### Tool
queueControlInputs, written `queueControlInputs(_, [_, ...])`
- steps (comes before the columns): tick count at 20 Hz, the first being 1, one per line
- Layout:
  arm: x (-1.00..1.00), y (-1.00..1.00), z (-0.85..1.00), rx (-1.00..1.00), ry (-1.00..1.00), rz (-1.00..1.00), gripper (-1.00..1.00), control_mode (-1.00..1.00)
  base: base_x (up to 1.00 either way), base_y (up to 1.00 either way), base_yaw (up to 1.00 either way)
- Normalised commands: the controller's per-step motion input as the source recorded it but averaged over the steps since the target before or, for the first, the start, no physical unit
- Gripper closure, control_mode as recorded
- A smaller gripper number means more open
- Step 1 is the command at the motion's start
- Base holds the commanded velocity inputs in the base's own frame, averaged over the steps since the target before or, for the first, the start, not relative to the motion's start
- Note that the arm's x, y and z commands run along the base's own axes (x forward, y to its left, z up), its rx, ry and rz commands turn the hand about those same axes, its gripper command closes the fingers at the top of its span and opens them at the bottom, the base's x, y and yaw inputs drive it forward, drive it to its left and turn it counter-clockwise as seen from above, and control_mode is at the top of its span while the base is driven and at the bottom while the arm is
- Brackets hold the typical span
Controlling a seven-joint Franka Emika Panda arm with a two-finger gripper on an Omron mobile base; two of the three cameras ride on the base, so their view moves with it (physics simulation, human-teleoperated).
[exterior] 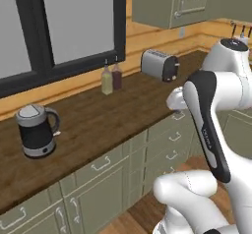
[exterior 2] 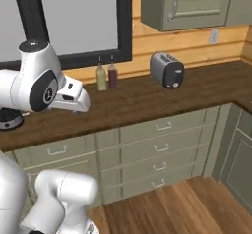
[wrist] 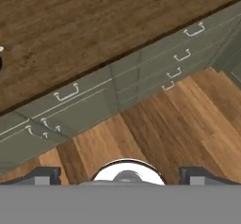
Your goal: Navigate to the dishwasher.
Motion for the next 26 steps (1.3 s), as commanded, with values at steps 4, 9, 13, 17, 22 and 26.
queueControlInputs(4, [0.0,0.0,0.0,0.0,0.0,0.0,-1.0,1.0,-0.01,-0.67,-0.7])
queueControlInputs(9, [0.0,0.0,0.0,0.0,0.0,0.0,-1.0,1.0,0.0,-0.77,-0.7])
queueControlInputs(13, [0.0,0.0,0.0,0.0,0.0,0.0,-1.0,1.0,0.0,-0.82,-0.7])
queueControlInputs(17, [0.0,0.0,0.0,0.0,0.0,0.0,-1.0,1.0,0.0,-0.95,-0.65])
queueControlInputs(22, [0.0,0.0,0.0,0.0,0.0,0.0,-1.0,1.0,0.0,-1.0,-0.6])
queueControlInputs(26, [0.0,0.0,0.0,0.0,0.0,0.0,-1.0,1.0,0.22,-1.0,-0.49])
